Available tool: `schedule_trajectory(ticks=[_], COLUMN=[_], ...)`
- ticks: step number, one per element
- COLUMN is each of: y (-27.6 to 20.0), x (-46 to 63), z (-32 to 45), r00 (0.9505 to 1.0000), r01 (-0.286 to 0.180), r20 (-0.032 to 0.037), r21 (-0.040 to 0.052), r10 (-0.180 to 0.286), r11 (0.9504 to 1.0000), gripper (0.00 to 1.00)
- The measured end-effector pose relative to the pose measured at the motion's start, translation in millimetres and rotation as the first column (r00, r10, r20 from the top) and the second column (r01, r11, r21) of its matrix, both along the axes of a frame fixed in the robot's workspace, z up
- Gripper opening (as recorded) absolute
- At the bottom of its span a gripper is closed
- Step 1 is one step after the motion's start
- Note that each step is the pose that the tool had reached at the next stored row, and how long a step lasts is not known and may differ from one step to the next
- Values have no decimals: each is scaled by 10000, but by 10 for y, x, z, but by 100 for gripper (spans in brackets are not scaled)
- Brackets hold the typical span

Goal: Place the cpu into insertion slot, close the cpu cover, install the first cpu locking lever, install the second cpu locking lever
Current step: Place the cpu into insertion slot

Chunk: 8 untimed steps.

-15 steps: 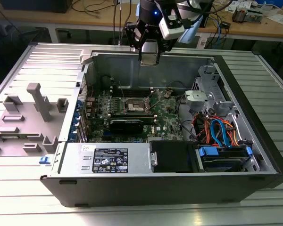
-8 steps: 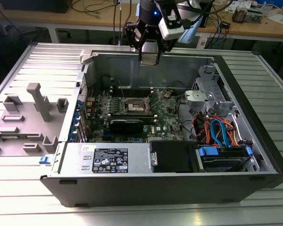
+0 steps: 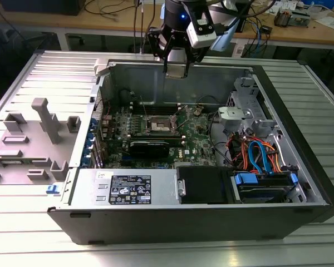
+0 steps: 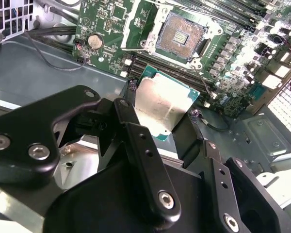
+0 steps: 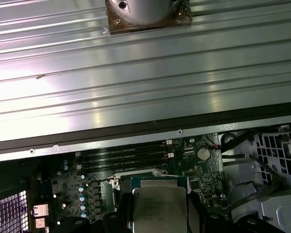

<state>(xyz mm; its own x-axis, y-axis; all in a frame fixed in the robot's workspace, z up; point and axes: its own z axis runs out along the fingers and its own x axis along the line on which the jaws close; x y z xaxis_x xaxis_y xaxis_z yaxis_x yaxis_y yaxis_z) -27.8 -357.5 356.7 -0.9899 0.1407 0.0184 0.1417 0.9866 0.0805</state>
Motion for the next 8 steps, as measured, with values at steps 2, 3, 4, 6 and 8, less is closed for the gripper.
schedule_trajectory(ticks=[2, 3, 4, 6, 8], y=[-5, -8, -12, -19, -22], x=[1, 1, 1, 1, 1], z=[-6, -9, -13, -19, -19], r00=[10000, 10000, 10000, 9999, 9999], r01=[44, 59, 84, 121, 130], r20=[0, 0, 1, 1, 0], r21=[-1, -1, -1, 1, -1], r10=[-44, -59, -84, -121, -130], r11=[10000, 10000, 10000, 9999, 9999], gripper=[55, 55, 55, 55, 55])
